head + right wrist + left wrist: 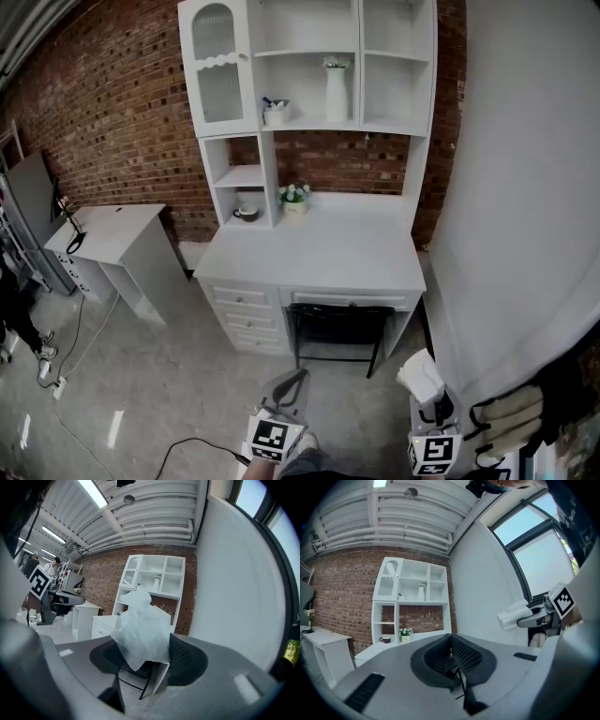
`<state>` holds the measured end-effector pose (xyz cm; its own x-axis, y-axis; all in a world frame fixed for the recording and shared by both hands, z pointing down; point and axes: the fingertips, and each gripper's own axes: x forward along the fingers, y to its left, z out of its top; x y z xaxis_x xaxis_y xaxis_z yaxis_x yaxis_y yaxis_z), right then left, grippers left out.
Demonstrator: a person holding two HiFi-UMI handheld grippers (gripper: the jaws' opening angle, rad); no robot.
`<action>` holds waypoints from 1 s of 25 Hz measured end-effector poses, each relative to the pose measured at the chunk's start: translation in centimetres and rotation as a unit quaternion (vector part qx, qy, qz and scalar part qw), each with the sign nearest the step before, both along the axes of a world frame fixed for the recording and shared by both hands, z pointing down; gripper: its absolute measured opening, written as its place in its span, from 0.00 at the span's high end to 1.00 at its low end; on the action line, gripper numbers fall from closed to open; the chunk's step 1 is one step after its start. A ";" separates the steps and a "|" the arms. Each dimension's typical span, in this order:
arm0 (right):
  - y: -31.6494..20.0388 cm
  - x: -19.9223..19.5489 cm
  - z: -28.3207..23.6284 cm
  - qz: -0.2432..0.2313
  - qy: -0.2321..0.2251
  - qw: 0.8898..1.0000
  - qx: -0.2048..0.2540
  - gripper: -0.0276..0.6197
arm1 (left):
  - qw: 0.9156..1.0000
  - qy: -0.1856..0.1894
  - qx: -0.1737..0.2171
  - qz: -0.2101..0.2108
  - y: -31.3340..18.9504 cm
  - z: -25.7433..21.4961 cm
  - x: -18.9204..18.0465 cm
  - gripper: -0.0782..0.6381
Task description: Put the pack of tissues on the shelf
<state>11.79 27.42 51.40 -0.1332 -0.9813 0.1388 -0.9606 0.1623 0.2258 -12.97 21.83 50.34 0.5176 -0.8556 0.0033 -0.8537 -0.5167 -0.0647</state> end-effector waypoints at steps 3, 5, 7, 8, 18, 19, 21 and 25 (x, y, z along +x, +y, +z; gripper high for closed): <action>-2.0 0.2 0.0 0.004 0.002 1.000 -0.001 0.60 | 1.000 0.003 0.000 0.003 -2.0 0.0 -0.2 0.88; -3.3 0.2 -0.1 0.006 0.004 1.000 -0.002 0.60 | 1.000 0.004 0.001 0.006 -3.4 -0.1 -0.2 0.88; -4.5 -0.1 0.0 0.007 0.009 1.000 -0.005 0.60 | 1.000 0.003 0.000 0.010 -4.6 -0.1 -0.3 0.88; -5.0 -0.4 0.1 0.006 0.011 1.000 -0.008 0.60 | 1.000 0.002 0.000 0.009 -5.2 0.0 -0.4 0.88; -10.9 -3.1 1.0 0.016 0.015 1.000 -0.020 0.60 | 1.000 -0.011 0.000 0.016 -12.0 0.0 -2.9 0.88; -11.4 -3.3 1.1 0.019 0.015 0.999 -0.021 0.60 | 1.000 -0.012 -0.001 0.016 -12.6 0.0 -3.2 0.88; -12.3 -3.7 1.2 0.026 0.011 0.999 -0.022 0.60 | 1.000 -0.014 -0.003 0.020 -13.7 0.1 -3.8 0.88; -13.7 -5.4 1.1 0.029 0.007 0.999 -0.023 0.60 | 0.999 -0.017 -0.005 0.030 -15.6 -0.1 -4.6 0.88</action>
<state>6.42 13.77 52.46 -0.0740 -0.9798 0.1858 -0.9656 0.1170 0.2322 -17.60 6.27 50.23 0.5676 -0.8227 0.0311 -0.8184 -0.5679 -0.0880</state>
